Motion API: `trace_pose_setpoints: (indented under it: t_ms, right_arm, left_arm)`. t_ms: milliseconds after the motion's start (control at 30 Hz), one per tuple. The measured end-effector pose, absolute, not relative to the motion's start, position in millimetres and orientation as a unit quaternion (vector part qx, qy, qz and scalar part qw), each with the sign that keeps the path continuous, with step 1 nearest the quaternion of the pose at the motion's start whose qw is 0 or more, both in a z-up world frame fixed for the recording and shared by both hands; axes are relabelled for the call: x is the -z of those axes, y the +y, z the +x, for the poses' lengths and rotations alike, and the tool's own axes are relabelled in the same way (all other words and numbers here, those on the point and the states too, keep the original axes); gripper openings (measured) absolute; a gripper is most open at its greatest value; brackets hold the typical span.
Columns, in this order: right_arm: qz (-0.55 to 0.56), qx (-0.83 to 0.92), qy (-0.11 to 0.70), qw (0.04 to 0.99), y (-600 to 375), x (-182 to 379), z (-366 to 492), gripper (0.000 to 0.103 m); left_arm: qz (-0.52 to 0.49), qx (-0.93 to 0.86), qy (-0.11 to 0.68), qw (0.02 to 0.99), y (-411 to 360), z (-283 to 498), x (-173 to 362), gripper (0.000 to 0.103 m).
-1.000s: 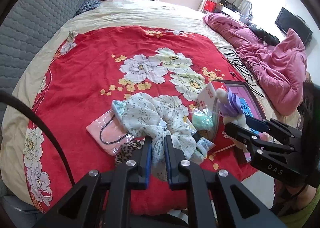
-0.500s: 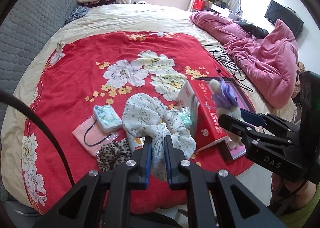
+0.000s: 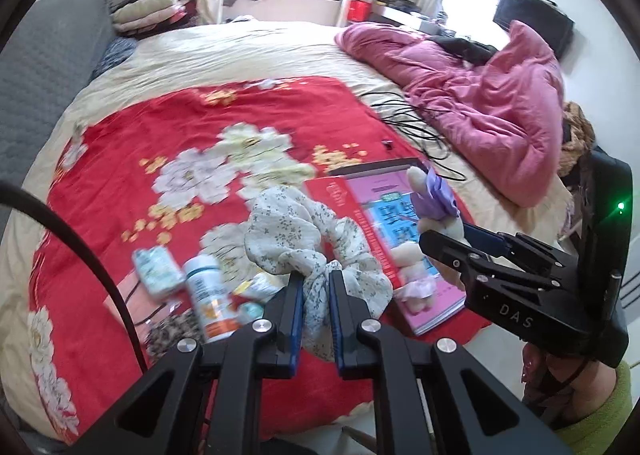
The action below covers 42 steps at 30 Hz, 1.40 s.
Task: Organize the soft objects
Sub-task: 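Carry the scrunchie with left tool while right tool carries the bunny toward the pink book tray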
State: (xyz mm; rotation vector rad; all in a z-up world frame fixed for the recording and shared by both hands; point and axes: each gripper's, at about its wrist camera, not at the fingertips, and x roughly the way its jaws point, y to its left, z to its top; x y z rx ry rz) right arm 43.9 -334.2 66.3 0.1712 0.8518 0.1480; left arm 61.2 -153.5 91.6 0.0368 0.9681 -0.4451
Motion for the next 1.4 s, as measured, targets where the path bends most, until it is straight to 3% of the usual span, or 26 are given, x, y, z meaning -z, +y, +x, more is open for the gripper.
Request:
trace_pose_setpoints:
  t_ms: [533, 1400]
  right_arm:
    - [0.124, 0.016, 0.4, 0.908, -436, -67, 17, 0.049]
    - [0.164, 0.02, 0.48, 0.862, -468, 13, 26, 0.05]
  left_arm:
    - [0.047, 0.269, 0.469, 0.84, -244, 69, -76, 0.012]
    - [0.101, 0.289, 0.516, 0.8, -322, 113, 5, 0.013]
